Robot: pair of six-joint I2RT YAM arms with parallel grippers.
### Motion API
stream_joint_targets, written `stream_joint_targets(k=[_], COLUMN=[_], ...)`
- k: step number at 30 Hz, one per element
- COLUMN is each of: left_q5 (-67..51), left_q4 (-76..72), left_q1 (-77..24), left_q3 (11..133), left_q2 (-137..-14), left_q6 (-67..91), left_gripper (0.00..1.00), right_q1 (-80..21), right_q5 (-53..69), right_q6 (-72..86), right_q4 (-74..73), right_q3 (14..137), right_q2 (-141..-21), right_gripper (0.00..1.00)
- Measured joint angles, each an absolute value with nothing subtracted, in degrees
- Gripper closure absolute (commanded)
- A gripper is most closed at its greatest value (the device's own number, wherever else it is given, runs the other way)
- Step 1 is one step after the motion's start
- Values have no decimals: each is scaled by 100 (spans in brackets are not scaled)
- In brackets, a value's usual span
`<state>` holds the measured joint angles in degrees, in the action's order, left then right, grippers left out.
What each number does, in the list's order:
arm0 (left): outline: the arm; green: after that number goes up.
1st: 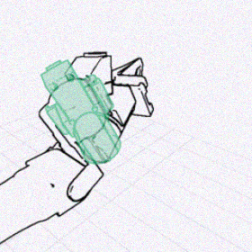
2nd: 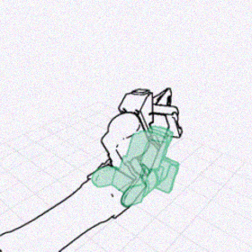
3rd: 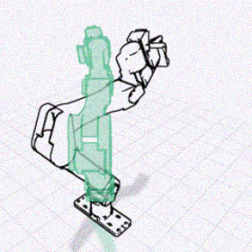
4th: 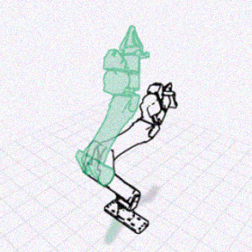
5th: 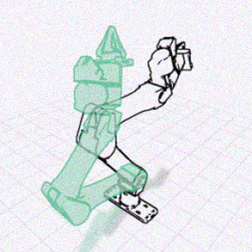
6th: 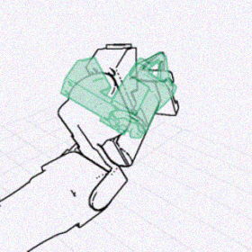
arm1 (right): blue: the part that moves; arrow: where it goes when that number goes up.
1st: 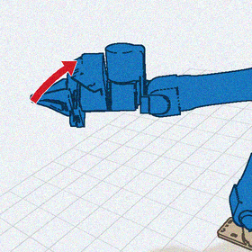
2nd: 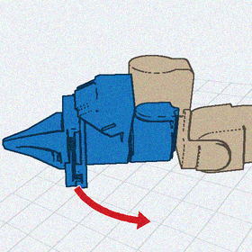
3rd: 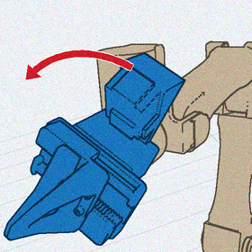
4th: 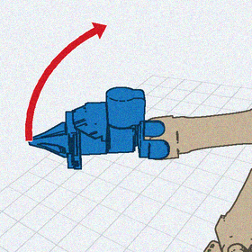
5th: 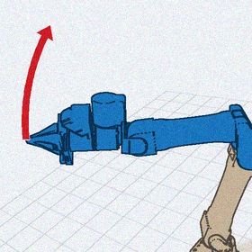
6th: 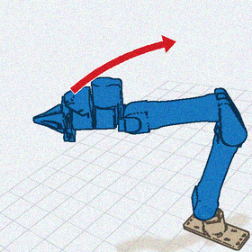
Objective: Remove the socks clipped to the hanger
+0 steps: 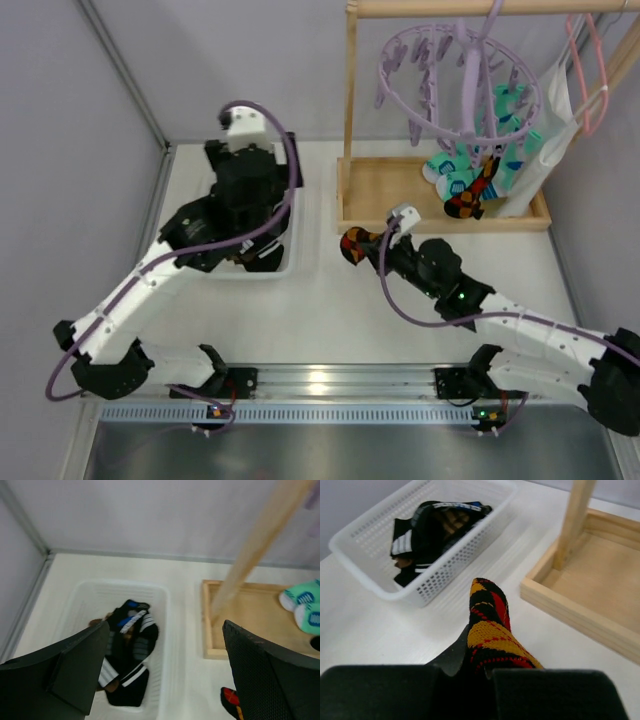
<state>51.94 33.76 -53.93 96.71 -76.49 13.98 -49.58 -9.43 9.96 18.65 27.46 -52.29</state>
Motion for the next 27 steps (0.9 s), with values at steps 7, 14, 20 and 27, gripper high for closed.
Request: stream_joint_targets(k=[7, 14, 20, 27], left_q5=[4945, 4976, 5201, 5059], left_q4=[4453, 4989, 5074, 5061], left_q1=[-3247, -2945, -2934, -2934], left_q3=[8724, 8090, 7741, 7135], left_q2=[-6265, -5304, -4381, -3695], left_q6=[2171, 2233, 2222, 2353], left_gripper=[2, 2, 2, 2], right_q1=[-4880, -5194, -5284, -5179], right_q5=[851, 1962, 2241, 2512], right_q6=[775, 515, 539, 1103], right_q4=[1503, 364, -965, -1135], right_q3=[5472, 9483, 12696, 12779], right_q2=[-7898, -11205, -13944, -14711], right_gripper=[100, 100, 98, 70])
